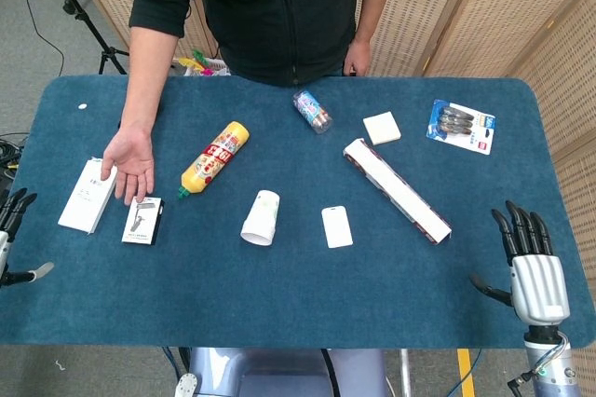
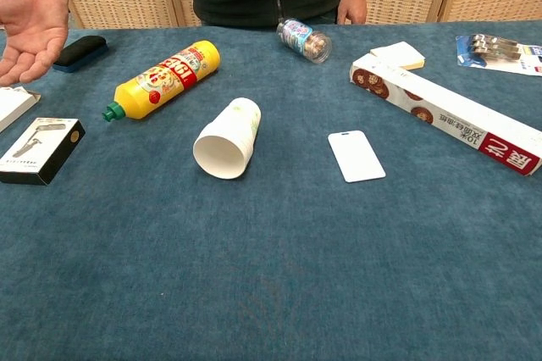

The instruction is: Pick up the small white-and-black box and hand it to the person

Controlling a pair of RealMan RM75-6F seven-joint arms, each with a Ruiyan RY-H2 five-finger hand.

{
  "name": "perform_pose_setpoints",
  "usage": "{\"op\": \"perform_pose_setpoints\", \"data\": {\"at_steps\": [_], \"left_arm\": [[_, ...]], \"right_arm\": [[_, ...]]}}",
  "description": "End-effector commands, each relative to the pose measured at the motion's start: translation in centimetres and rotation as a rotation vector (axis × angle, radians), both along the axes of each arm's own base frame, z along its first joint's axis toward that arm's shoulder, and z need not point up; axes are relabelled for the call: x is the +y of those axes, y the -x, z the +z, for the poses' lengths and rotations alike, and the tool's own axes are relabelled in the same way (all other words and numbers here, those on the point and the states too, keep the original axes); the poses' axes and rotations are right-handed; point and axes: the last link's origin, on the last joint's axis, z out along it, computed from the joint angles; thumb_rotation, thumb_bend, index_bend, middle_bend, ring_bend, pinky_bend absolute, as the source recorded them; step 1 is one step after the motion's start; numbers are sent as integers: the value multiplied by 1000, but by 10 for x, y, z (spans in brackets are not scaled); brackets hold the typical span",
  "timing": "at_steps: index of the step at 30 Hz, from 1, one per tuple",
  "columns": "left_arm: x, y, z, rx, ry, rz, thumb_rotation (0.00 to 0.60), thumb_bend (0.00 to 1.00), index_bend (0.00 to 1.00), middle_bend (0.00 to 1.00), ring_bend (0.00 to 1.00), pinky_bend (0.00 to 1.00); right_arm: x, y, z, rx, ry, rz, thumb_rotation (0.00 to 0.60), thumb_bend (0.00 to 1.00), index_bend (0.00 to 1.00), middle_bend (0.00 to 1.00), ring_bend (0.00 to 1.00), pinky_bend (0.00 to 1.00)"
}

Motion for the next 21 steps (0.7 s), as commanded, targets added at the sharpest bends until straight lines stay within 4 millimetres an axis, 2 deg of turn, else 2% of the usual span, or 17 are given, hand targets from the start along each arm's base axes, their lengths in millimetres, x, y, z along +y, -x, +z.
{"op": "perform_pose_setpoints", "data": {"at_steps": [1, 5, 8, 12, 16, 21], "left_arm": [[18, 20, -8, -5, 75, 56, 600, 0, 0, 0, 0, 0], [47, 42, -32, 3, 141, 101, 600, 0, 0, 0, 0, 0], [66, 47, -48, 9, 182, 98, 600, 0, 0, 0, 0, 0], [84, 40, -63, 18, 194, 52, 600, 0, 0, 0, 0, 0], [101, 24, -82, 36, 232, -1, 600, 0, 0, 0, 0, 0], [113, 8, -99, 37, 275, -41, 600, 0, 0, 0, 0, 0]], "right_arm": [[-1, 1, 1, -1, 1, -3, 600, 0, 4, 0, 0, 0], [-1, 1, 0, -1, -3, -7, 600, 0, 4, 0, 0, 0], [-2, 2, 0, 1, -6, -7, 600, 0, 4, 0, 0, 0], [-2, 2, 0, 2, -3, -12, 600, 0, 4, 0, 0, 0], [-3, 3, 0, 5, -2, -16, 600, 0, 4, 0, 0, 0], [-3, 4, 2, 1, 6, -24, 600, 0, 4, 0, 0, 0]]}}
